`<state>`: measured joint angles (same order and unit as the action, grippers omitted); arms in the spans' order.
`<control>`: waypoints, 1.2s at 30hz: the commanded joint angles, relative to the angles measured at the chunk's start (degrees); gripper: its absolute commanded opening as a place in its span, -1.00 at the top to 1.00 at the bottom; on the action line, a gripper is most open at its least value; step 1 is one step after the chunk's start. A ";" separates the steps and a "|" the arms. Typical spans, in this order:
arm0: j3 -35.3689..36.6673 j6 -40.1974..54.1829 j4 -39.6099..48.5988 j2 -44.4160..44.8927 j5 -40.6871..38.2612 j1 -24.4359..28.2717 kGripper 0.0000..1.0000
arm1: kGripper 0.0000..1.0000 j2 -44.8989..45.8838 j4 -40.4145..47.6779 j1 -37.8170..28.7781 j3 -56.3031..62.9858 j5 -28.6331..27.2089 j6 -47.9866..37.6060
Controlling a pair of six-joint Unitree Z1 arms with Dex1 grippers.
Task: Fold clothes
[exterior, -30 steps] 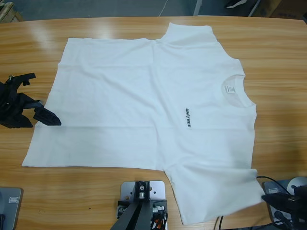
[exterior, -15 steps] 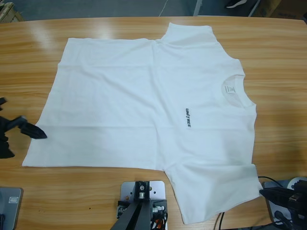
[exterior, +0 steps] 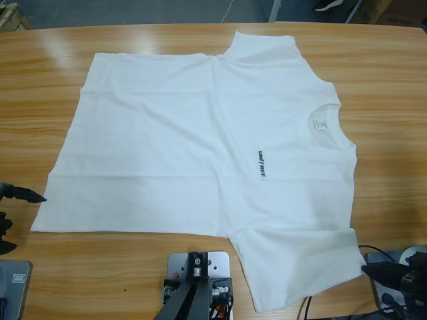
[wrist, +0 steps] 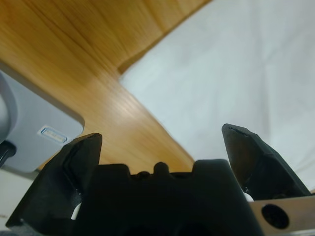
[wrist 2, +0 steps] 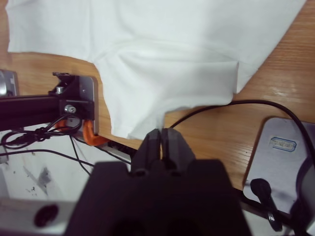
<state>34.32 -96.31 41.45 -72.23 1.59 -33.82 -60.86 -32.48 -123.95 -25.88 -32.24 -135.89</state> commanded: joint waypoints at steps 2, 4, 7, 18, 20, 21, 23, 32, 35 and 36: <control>-15.00 -4.59 -17.65 5.54 3.89 -1.42 -0.89 | 1.00 2.50 -0.69 -0.68 -0.03 1.76 2.61; -15.40 -4.89 -18.60 5.23 4.39 -1.42 -0.89 | 1.00 3.15 -1.09 -0.68 0.04 1.74 2.74; -16.19 -4.91 -20.01 5.79 4.67 -1.44 -0.94 | 1.00 3.73 -1.78 -0.68 -0.01 1.67 2.76; -18.99 -5.54 -27.25 3.38 4.21 -1.49 -0.60 | 1.00 4.43 -3.18 -0.68 -0.45 1.21 2.83; -20.17 -5.33 -30.89 2.64 4.42 -1.47 -0.42 | 1.00 4.36 -3.29 -0.68 -0.57 1.13 2.83; -20.17 -5.30 -31.33 2.45 4.65 -1.49 -0.38 | 1.00 4.34 -3.29 -0.68 -0.57 1.13 2.83; -20.24 -5.03 -32.03 2.17 4.83 -1.47 -0.38 | 1.00 4.34 -3.29 -0.68 -0.63 1.00 2.83; -21.20 -4.77 -31.08 4.42 4.83 -1.45 1.00 | 1.00 4.39 -2.95 -0.68 -0.52 0.41 2.88; -21.05 -4.50 -30.73 4.10 4.60 -1.49 1.00 | 1.00 4.87 -3.01 -0.68 -0.49 -0.10 3.55; -21.01 -4.45 -30.66 3.89 4.56 -1.49 1.00 | 1.00 4.89 -3.01 -0.68 -0.49 -0.23 3.65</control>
<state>14.80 -101.14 10.33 -68.35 5.56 -34.52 -57.53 -34.94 -123.95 -25.95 -31.17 -133.71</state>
